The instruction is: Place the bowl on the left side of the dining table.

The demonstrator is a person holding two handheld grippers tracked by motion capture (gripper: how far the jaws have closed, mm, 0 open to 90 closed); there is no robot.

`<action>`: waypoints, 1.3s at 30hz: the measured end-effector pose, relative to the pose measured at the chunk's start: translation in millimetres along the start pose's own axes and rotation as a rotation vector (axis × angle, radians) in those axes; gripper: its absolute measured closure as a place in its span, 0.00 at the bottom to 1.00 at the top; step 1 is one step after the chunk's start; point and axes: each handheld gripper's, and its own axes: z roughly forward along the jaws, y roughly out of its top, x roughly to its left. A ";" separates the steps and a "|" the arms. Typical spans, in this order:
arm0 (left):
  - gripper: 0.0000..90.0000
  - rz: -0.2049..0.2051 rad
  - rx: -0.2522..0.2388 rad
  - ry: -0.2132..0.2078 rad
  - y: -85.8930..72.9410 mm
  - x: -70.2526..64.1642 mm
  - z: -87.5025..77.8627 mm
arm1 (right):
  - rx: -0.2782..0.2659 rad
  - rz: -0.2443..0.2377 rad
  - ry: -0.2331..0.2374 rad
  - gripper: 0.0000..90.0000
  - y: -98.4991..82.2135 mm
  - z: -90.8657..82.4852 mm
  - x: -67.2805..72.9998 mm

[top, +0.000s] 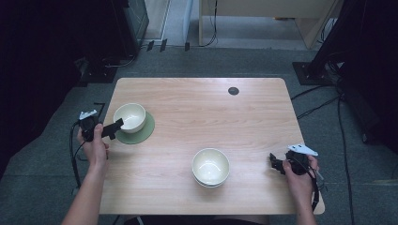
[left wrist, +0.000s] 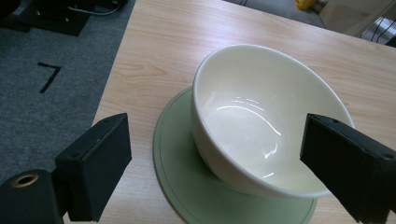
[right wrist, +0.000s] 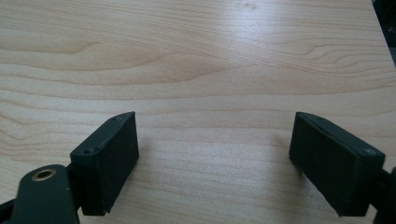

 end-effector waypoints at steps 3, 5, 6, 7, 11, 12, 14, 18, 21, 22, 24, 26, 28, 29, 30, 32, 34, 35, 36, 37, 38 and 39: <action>0.09 0.004 -0.011 0.005 -2.9 0.2 -4.2 | 0.000 0.000 0.000 0.17 0.0 0.0 0.0; 0.09 0.016 -0.027 0.011 -7.4 0.4 -9.2 | 0.000 0.000 0.000 0.17 0.0 0.0 0.0; 0.09 0.016 -0.027 0.011 -7.4 0.4 -9.2 | 0.000 0.000 0.000 0.17 0.0 0.0 0.0; 0.09 0.016 -0.032 0.013 -9.2 0.9 -10.7 | -0.001 0.000 0.000 0.17 0.0 0.0 0.0; 0.09 0.013 -0.040 0.009 -16.8 2.0 -15.7 | -0.001 0.000 0.000 0.17 0.0 0.0 0.0; 0.09 0.019 -0.044 0.006 -21.3 1.3 -17.9 | -0.001 0.000 0.000 0.17 0.0 0.0 0.0; 0.09 0.021 -0.044 0.004 -23.5 0.8 -18.9 | -0.001 0.000 0.000 0.17 0.0 0.0 0.0; 0.09 0.031 -0.043 0.001 -33.7 -0.1 -24.3 | -0.001 0.000 0.000 0.17 0.0 0.0 0.0; 0.09 0.033 -0.045 -0.002 -37.8 -0.2 -26.0 | 0.001 0.001 0.000 0.17 0.0 -0.1 0.1; 0.09 0.034 -0.042 -0.004 -41.9 -0.4 -26.7 | 0.001 -0.001 0.000 0.17 0.0 -0.1 0.0; 0.09 0.036 -0.036 -0.005 -46.1 0.0 -27.3 | 0.000 0.000 0.000 0.17 0.0 0.0 0.0; 0.09 0.033 -0.034 -0.007 -50.1 0.7 -27.6 | 0.001 0.000 0.000 0.17 0.0 -0.1 0.1; 0.09 0.030 -0.033 -0.007 -53.9 1.8 -28.1 | 0.001 0.000 0.000 0.17 0.0 0.0 0.1; 0.09 0.030 -0.033 -0.007 -53.9 1.8 -28.1 | 0.001 0.000 0.000 0.17 0.0 0.0 0.1; 0.09 0.031 -0.027 -0.008 -57.3 2.9 -28.3 | 0.001 0.000 0.000 0.17 0.0 0.0 0.1; 0.09 0.029 -0.023 -0.008 -61.9 4.3 -28.6 | 0.001 0.000 0.000 0.17 0.0 -0.1 0.0; 0.09 0.025 -0.020 -0.006 -65.6 6.2 -28.7 | 0.001 0.000 0.000 0.17 0.0 0.0 0.0; 0.09 0.023 -0.018 -0.004 -67.3 7.1 -28.8 | 0.001 0.000 0.000 0.17 0.0 0.0 0.0; 0.09 0.024 -0.015 -0.004 -68.5 7.8 -28.9 | 0.000 0.000 0.000 0.17 0.0 0.0 0.0; 0.09 0.024 -0.015 -0.004 -68.5 7.8 -28.9 | 0.000 0.000 0.000 0.17 0.0 0.0 0.0; 0.09 0.028 -0.011 0.001 -72.0 9.0 -29.8 | 0.000 0.000 0.000 0.17 0.0 0.0 0.0; 0.09 0.028 -0.011 0.001 -72.0 9.0 -29.8 | 0.000 0.000 0.000 0.17 0.0 0.0 0.0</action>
